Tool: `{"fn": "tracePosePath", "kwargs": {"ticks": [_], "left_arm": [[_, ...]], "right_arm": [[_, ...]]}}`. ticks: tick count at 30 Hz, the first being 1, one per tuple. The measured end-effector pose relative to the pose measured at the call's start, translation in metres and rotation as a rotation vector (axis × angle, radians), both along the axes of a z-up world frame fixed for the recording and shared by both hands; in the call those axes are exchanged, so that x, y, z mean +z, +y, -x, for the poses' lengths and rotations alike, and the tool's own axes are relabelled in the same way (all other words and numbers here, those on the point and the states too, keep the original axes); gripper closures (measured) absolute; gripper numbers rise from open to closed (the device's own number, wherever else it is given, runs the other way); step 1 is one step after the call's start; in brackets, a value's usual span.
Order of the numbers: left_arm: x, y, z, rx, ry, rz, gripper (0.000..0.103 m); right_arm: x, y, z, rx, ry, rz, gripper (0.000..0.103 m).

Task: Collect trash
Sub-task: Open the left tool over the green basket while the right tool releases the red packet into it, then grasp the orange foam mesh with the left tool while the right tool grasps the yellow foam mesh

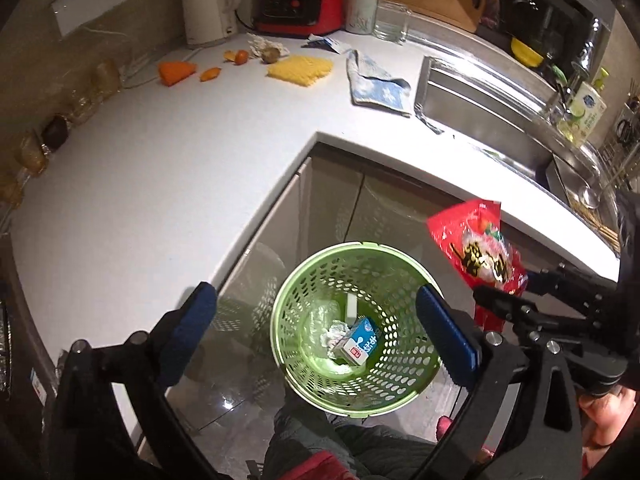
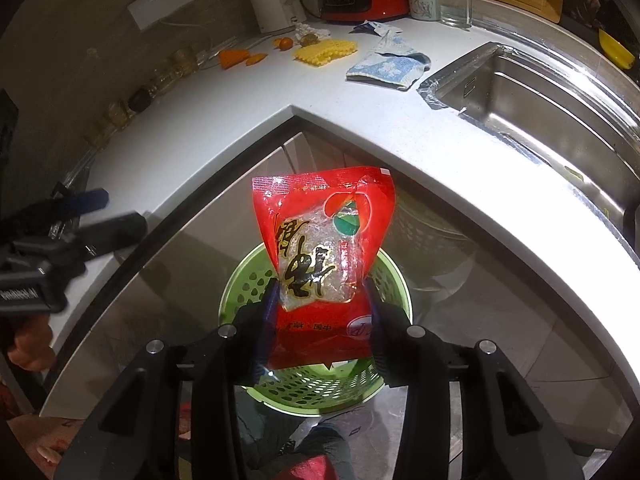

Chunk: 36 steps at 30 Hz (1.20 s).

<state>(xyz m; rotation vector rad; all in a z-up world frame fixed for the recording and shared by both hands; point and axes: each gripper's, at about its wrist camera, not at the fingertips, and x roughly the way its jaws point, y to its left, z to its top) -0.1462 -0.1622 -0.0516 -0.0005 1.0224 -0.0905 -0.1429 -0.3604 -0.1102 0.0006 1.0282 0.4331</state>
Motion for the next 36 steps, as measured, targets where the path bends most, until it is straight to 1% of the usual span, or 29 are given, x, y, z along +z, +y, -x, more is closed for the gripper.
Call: {"fn": "tracePosePath", "kwargs": {"ticks": [4,5,7,8,9,12,14,18,28,31,36], "left_arm": [[0.010,0.013,0.004,0.056,-0.029,-0.037,0.008],[0.011,0.015,0.005,0.065,-0.033,-0.047,0.008],[0.012,0.016,0.006,0.078,-0.036,-0.064,0.008],[0.012,0.016,0.009,0.085,-0.040,-0.074,0.008],[0.013,0.016,0.009,0.086,-0.045,-0.085,0.008],[0.015,0.015,0.012,0.078,-0.062,-0.121,0.008],[0.018,0.016,0.012,0.082,-0.072,-0.132,0.008],[0.021,0.020,0.010,0.100,-0.071,-0.112,0.008],[0.024,0.032,0.000,0.146,-0.061,-0.085,0.008],[0.028,0.039,-0.007,0.149,-0.071,-0.073,0.008],[0.036,0.054,-0.026,0.164,-0.084,-0.064,0.008]], "right_arm": [[-0.024,0.013,-0.001,0.046,0.040,0.011,0.060],[-0.030,0.017,-0.001,0.056,0.050,0.013,0.057],[-0.041,0.023,0.000,0.073,0.059,0.032,0.047],[-0.046,0.027,0.000,0.084,0.065,0.045,0.035],[-0.050,0.030,0.000,0.088,0.065,0.058,0.026],[-0.054,0.033,-0.001,0.084,0.076,0.065,0.017],[-0.051,0.031,-0.003,0.080,0.079,0.045,0.014],[-0.039,0.031,-0.005,0.078,0.050,0.042,0.009],[-0.019,0.032,-0.012,0.078,0.018,0.032,0.006],[-0.006,0.032,-0.015,0.071,-0.007,0.025,0.003],[0.023,0.038,-0.029,0.069,-0.059,0.019,0.002]]}}
